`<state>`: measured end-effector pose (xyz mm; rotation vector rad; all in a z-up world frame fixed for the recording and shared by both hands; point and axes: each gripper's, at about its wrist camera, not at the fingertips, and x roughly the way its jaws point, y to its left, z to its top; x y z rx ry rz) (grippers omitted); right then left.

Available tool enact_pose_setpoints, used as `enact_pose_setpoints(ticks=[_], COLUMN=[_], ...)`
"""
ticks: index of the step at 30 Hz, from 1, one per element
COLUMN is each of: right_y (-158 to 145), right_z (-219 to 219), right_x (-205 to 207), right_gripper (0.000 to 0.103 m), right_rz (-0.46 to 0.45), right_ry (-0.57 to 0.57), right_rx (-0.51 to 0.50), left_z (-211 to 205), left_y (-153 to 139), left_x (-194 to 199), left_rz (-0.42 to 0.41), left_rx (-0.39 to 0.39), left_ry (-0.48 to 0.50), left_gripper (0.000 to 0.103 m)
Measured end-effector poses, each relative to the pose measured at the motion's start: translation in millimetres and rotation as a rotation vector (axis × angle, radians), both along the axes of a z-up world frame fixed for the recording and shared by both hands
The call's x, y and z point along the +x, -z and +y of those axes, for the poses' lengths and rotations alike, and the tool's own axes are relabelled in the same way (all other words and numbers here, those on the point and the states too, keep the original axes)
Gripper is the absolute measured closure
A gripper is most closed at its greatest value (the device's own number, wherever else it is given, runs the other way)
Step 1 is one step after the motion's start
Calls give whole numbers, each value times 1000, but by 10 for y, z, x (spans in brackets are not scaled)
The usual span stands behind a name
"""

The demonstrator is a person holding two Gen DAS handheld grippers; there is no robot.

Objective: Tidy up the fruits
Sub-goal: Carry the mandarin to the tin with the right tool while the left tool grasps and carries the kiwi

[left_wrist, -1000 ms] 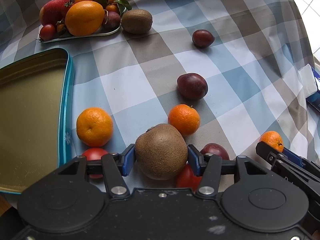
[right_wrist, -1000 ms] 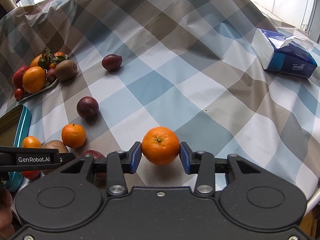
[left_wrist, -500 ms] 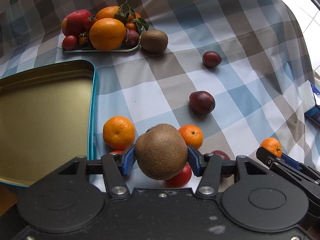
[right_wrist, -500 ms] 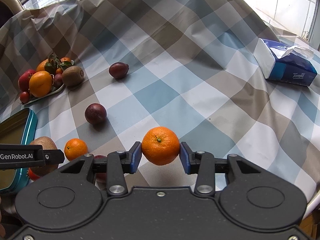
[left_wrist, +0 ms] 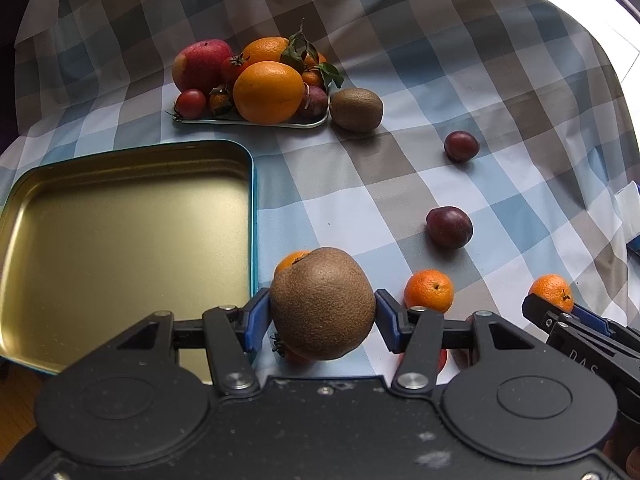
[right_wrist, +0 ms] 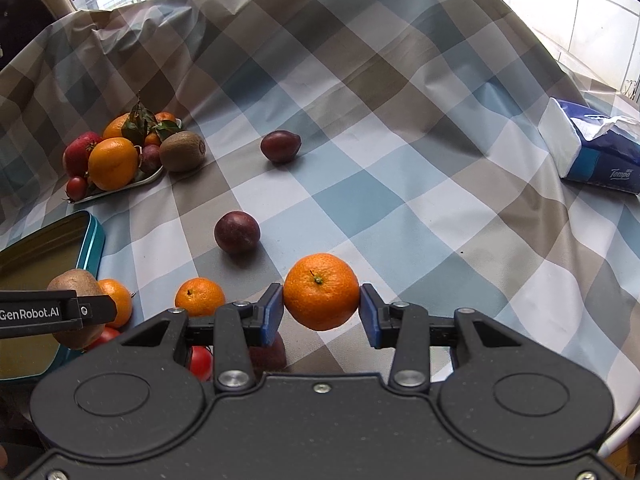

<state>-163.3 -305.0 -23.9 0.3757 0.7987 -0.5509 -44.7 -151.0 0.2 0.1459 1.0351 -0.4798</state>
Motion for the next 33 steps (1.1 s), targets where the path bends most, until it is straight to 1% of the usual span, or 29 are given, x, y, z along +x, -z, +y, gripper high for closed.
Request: enact_pose_setpoints(ticks=[5, 10, 21, 25, 29, 33], right_y=[-10, -24, -60, -71, -80, -82], right_z=[116, 203, 469, 592, 712, 843], right_x=[108, 198, 450, 540, 634, 736], right_gripper=[54, 54, 54, 54, 54, 54], right_rz=[0, -3, -19, -23, -26, -27], right_ry=[-37, -62, -131, -164, -193, -224], right_rx=[-5, -8, -8, -10, -10, -7], left_z=[142, 305, 793, 933, 1080, 1230], left_y=[-58, -94, -117, -105, -74, -56], left_x=[48, 115, 323, 367, 414, 458], left_rz=[-7, -26, -23, -24, -25, -27], left_rx=[-31, -35, -51, -39, -6, 11], left_ry=[-21, -59, -178, -204, -230, -252], left_gripper=[48, 48, 48, 48, 48, 47])
